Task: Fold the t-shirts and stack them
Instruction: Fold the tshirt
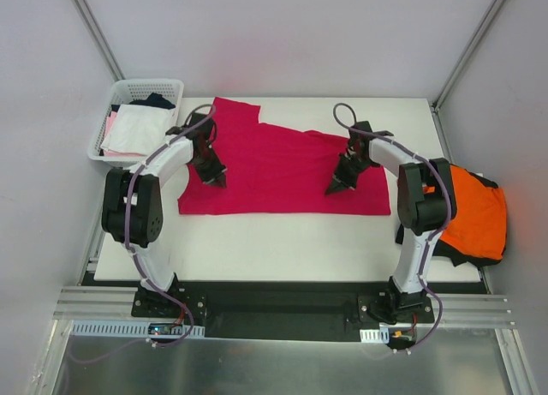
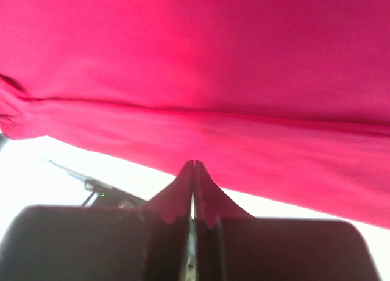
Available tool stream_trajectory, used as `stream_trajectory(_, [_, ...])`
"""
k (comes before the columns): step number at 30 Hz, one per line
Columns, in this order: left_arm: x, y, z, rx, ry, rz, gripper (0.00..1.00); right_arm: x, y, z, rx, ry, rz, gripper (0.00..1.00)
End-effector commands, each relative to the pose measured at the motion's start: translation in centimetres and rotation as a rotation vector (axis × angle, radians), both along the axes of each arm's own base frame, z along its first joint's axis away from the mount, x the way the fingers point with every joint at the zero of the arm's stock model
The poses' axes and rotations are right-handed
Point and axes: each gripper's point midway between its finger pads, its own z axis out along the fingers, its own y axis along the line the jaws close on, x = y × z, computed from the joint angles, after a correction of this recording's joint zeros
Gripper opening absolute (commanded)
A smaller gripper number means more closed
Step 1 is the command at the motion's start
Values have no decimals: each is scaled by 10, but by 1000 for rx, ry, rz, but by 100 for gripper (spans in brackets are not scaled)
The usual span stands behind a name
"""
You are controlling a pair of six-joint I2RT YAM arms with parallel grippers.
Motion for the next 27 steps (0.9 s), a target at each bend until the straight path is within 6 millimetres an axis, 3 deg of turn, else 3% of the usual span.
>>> stream_trajectory(1, [56,-22,56,-13,-257,-103,9,16,11,34,-80,-129,151,1])
stream_trajectory(3, [67,-32,72,-20,-309,-125,10,22,15,44,-138,-166,180,1])
stream_trajectory(7, [79,-40,71,82,-320,-179,5,27,5,42,-412,-201,238,1])
stream_trajectory(8, [78,-28,50,204,-260,-193,3,37,-5,51,-513,-231,246,1])
stream_trajectory(10, [85,-33,48,316,-276,-275,2,38,0,45,-593,-226,294,1])
stream_trajectory(11, [87,-29,35,368,-254,-287,2,40,-4,46,-650,-230,301,1])
stream_trajectory(19, [115,-38,0,401,-207,-297,3,71,25,51,-729,-319,274,1])
stream_trajectory(20, [114,-38,-11,397,-178,-296,3,72,27,42,-723,-297,280,1])
stream_trajectory(22, [110,-38,-18,371,-151,-279,4,81,31,43,-695,-305,257,1])
stream_trajectory(27, [101,-35,-32,361,-103,-281,3,82,33,27,-617,-288,233,1])
